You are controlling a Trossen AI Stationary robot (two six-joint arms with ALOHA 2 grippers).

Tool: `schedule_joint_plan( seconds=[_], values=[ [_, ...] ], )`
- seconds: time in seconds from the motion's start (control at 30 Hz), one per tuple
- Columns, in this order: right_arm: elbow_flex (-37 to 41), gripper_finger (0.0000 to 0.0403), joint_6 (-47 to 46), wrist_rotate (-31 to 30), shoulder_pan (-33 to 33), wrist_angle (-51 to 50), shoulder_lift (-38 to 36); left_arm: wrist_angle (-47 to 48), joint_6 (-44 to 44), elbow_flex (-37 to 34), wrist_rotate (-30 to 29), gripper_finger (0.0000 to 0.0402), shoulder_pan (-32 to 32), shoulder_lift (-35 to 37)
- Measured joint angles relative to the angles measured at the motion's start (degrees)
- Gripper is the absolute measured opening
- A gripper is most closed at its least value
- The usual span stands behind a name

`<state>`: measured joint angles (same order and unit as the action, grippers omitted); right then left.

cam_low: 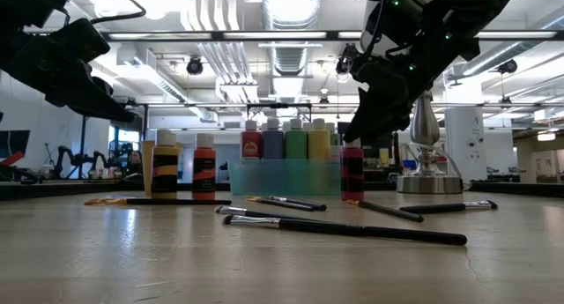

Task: Pick & Place Paint Supplies
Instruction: Put the small pink paint bottle into the green bin

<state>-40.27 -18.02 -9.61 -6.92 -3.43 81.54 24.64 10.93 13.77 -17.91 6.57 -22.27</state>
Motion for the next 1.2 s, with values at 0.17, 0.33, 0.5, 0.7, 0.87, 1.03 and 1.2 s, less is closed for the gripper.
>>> schedule_joint_plan(
  seconds=[0.17, 0.33, 0.5, 0.7, 0.87, 1.03, 1.2],
  values=[
    [0.00, 0.0200, 0.00, 0.00, 0.00, 0.01, 0.00, 0.00, 0.00, 0.00, 0.00, 0.0200, 0.00, 0.01],
    [0.00, 0.0182, 0.00, 0.04, 0.00, 0.01, 0.00, 0.00, -0.02, -0.01, 0.00, 0.0200, -0.02, 0.01],
    [0.00, 0.0150, 0.13, 0.07, 0.00, 0.00, 0.00, 0.00, -0.01, -0.01, 0.00, 0.0200, -0.02, 0.01],
    [0.00, 0.0109, 0.44, 0.09, 0.00, 0.01, 0.00, 0.00, -0.01, -0.01, 0.00, 0.0200, -0.02, 0.01],
    [0.00, 0.0110, 0.46, 0.09, 0.00, -0.01, 0.00, 0.00, 0.00, -0.01, 0.00, 0.0200, 0.00, 0.01],
    [0.00, 0.0123, 0.45, 0.08, 0.00, -0.03, 0.00, 0.00, -0.01, -0.01, 0.00, 0.0200, -0.01, 0.01],
    [0.00, 0.0110, 0.46, 0.09, 0.00, -0.02, 0.00, 0.00, 0.00, -0.01, 0.00, 0.0200, 0.00, 0.00]
  ],
)
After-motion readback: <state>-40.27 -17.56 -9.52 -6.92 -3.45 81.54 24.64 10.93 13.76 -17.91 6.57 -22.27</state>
